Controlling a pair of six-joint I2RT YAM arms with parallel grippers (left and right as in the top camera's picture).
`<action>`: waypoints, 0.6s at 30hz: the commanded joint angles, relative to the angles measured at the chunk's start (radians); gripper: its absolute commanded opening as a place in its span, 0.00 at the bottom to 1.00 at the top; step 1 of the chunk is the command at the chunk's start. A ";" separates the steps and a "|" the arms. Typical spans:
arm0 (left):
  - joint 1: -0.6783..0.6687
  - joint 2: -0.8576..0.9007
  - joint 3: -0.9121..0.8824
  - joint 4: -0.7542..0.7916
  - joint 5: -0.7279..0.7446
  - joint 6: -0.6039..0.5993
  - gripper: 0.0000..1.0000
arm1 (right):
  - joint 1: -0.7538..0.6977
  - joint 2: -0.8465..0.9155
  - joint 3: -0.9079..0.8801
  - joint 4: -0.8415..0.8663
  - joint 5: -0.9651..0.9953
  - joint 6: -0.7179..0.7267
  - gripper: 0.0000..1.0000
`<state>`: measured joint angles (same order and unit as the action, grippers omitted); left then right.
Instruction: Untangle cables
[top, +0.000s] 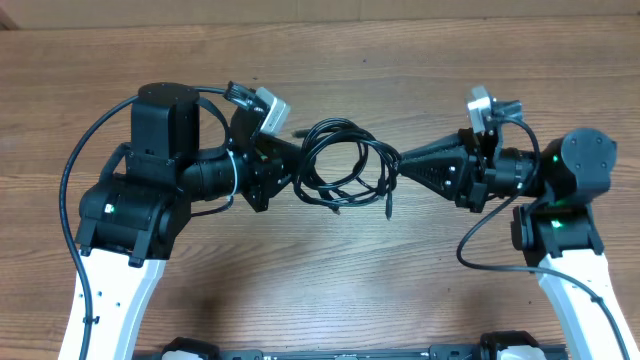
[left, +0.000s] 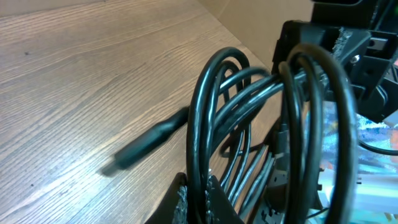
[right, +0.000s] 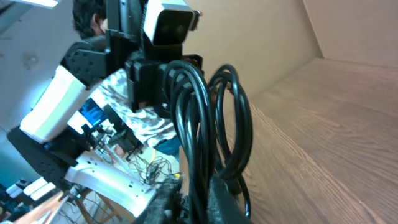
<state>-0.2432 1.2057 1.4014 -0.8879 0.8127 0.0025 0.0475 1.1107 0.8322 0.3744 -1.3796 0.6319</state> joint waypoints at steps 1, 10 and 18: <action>0.009 0.002 0.017 0.005 0.014 0.003 0.04 | 0.003 0.031 0.020 -0.005 -0.002 0.000 0.15; 0.009 0.002 0.017 -0.004 -0.085 0.019 0.04 | 0.003 0.072 0.020 -0.037 -0.002 0.000 0.04; 0.009 0.002 0.017 -0.056 -0.227 0.009 0.04 | 0.000 0.072 0.020 -0.040 0.028 0.001 0.04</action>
<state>-0.2413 1.2057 1.4014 -0.9295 0.6888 0.0036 0.0475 1.1851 0.8322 0.3344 -1.3701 0.6323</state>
